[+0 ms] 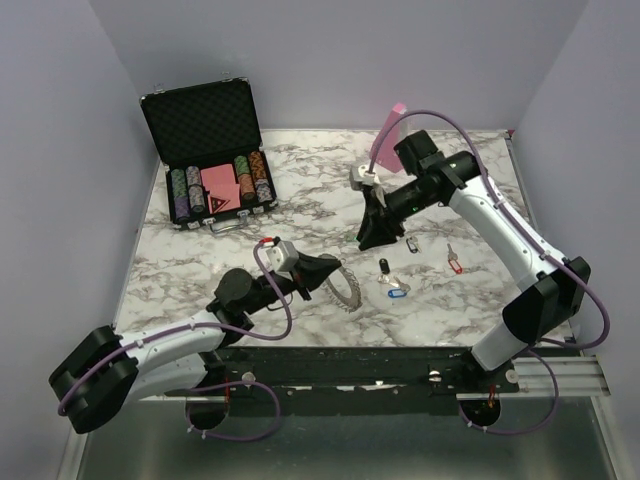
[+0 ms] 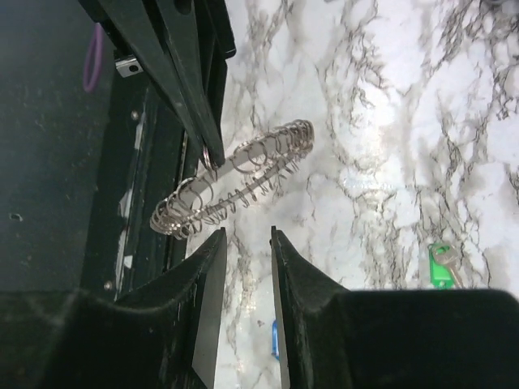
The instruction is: Put the keys on the keyring
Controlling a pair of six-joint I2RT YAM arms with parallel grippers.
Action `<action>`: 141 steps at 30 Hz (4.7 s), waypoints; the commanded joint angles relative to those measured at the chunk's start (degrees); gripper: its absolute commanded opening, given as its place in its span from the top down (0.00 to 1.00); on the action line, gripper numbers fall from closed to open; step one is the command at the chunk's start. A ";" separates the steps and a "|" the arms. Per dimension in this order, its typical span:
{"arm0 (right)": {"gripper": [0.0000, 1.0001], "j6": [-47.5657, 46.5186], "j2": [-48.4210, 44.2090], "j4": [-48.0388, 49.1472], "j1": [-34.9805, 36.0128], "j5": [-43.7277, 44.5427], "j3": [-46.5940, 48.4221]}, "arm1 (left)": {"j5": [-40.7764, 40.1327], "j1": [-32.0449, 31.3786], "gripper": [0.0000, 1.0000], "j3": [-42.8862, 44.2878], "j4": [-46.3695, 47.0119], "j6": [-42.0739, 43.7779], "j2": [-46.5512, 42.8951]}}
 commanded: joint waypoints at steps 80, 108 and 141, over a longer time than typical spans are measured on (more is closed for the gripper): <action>0.79 13.85 -5.30 28.74 -3.34 -22.85 -20.49 | -5.31 0.00 1.00 -0.80 34.54 -7.69 9.59; 0.99 -9.17 3.93 -10.99 0.00 10.18 6.66 | -2.24 0.96 0.27 2.00 -19.66 12.33 -16.96; 0.99 -8.47 4.54 -11.61 2.99 11.69 7.02 | 5.94 0.96 0.64 16.78 -12.12 11.38 10.82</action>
